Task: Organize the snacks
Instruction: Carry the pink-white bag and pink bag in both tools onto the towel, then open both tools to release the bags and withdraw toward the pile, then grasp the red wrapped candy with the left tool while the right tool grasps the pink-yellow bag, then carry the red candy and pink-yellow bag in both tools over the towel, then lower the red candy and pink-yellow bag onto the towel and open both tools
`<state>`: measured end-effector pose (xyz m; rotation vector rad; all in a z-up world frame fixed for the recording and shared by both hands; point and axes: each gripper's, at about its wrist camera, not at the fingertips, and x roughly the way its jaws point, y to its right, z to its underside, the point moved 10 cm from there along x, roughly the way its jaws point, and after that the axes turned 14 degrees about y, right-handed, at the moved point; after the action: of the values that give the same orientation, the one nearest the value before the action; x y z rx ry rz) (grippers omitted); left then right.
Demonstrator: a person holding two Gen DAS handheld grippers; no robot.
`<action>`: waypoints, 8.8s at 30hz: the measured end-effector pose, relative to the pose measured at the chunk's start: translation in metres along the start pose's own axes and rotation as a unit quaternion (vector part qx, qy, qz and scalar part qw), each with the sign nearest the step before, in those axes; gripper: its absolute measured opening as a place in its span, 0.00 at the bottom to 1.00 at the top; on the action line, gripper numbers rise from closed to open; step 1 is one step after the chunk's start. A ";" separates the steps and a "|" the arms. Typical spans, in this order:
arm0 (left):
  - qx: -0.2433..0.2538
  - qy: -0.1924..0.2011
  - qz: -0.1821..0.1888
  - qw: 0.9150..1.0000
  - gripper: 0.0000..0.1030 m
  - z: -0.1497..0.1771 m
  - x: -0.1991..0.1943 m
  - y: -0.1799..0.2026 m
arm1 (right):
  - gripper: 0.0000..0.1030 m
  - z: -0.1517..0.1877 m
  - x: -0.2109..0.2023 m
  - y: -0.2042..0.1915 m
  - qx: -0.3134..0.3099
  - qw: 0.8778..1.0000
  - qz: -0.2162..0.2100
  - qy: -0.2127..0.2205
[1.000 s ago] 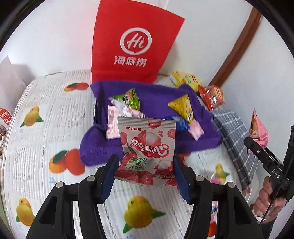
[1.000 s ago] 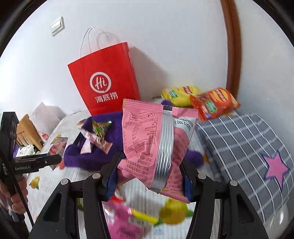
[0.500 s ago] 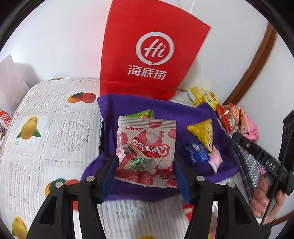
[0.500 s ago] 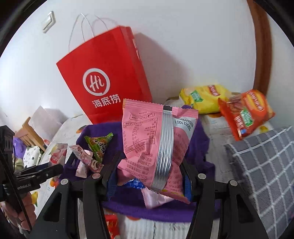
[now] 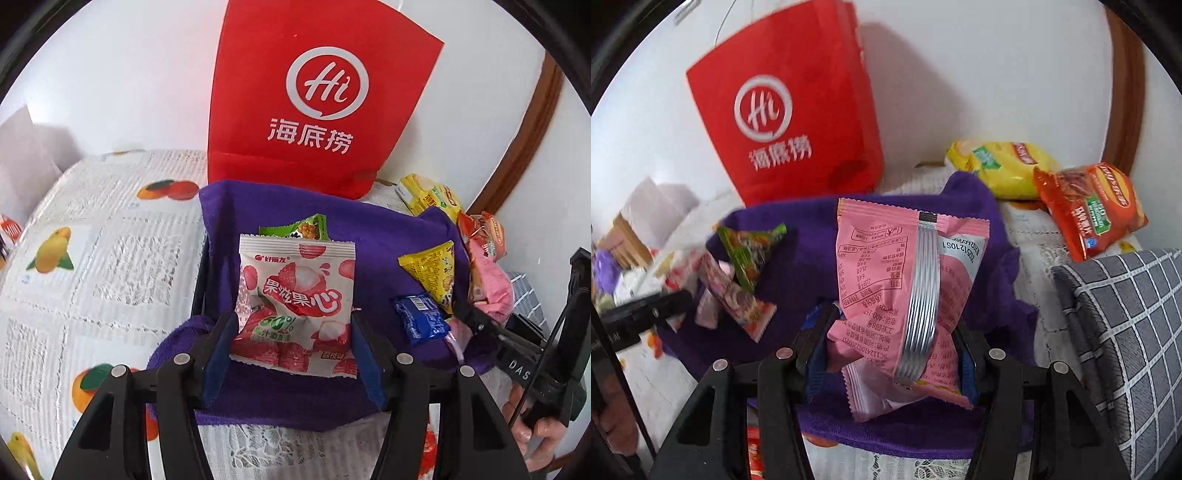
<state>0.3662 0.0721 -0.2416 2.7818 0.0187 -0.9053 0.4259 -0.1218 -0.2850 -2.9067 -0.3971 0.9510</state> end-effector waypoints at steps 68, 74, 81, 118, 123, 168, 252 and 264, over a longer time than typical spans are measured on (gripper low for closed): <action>0.048 0.045 0.080 0.995 0.72 0.011 -0.052 0.062 | 0.78 0.087 -0.166 -0.028 0.142 0.986 0.007 -0.083; 0.051 0.042 0.084 0.994 0.72 0.015 -0.055 0.057 | 0.78 0.105 -0.155 -0.035 0.158 0.981 0.012 -0.110; 0.025 0.022 0.089 0.996 0.72 0.017 -0.049 0.050 | 0.83 0.123 -0.133 -0.051 0.153 0.978 0.001 -0.140; 0.067 -0.078 0.114 0.988 0.72 0.067 -0.044 0.092 | 0.61 0.123 -0.131 0.042 0.078 0.988 0.126 -0.031; 0.077 -0.116 0.121 0.983 0.71 0.087 -0.040 0.103 | 0.61 0.122 -0.130 0.041 0.071 0.988 0.135 -0.033; 0.100 -0.093 0.105 0.985 0.36 0.091 -0.033 0.104 | 0.59 0.120 -0.138 0.049 0.118 0.986 0.120 -0.013; -0.034 0.016 -0.053 0.998 0.36 0.011 -0.033 -0.021 | 0.87 -0.032 -0.005 -0.067 0.051 0.994 -0.025 0.098; -0.020 0.033 -0.041 0.998 0.36 0.008 -0.035 -0.015 | 0.87 -0.060 -0.046 -0.051 0.066 0.982 -0.028 0.175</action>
<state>0.3319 0.0867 -0.2305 2.7906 0.1615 -0.8213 0.4142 -0.0835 -0.2028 -2.8432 -0.3718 0.4246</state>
